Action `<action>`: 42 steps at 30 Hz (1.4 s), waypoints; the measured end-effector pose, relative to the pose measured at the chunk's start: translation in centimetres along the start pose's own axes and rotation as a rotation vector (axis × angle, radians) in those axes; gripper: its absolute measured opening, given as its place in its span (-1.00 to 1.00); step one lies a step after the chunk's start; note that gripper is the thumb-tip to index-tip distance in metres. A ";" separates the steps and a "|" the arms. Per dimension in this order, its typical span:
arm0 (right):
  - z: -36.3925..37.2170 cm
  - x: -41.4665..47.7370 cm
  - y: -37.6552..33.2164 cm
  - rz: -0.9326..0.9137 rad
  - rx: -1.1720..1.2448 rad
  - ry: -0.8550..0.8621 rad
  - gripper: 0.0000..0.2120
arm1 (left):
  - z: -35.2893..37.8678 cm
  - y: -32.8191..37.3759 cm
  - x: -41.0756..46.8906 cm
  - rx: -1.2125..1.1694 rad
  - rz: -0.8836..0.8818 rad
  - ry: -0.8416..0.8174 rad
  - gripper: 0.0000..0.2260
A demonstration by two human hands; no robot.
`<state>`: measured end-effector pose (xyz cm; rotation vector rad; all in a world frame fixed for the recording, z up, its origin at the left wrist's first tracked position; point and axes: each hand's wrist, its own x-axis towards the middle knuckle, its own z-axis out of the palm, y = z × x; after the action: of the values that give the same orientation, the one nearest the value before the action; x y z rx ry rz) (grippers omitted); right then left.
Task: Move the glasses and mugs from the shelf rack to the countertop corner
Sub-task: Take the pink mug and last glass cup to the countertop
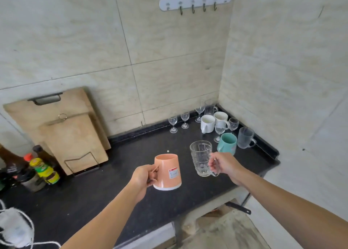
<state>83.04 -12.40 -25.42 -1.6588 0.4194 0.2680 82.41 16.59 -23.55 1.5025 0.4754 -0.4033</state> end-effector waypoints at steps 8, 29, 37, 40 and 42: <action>-2.3 12.3 -3.3 0.026 -0.045 0.005 -0.65 | 4.8 3.2 8.8 -0.123 -0.072 0.050 -0.76; 0.9 32.6 -0.4 0.314 -0.138 0.002 -0.68 | 9.1 3.9 31.5 0.193 -0.142 -0.080 -0.77; 1.8 34.3 0.1 0.337 -0.141 -0.019 -0.72 | 8.9 3.2 33.3 0.222 -0.141 -0.119 -0.77; 2.0 34.7 0.0 0.342 -0.150 -0.004 -0.75 | 9.0 3.0 33.3 0.253 -0.144 -0.127 -0.81; 1.8 34.8 0.4 0.348 -0.151 0.007 -0.76 | 9.0 2.7 33.3 0.277 -0.151 -0.117 -0.83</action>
<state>114.50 -14.66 -40.31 -1.7286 0.7086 0.5638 112.40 8.96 -38.95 1.7037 0.4546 -0.6947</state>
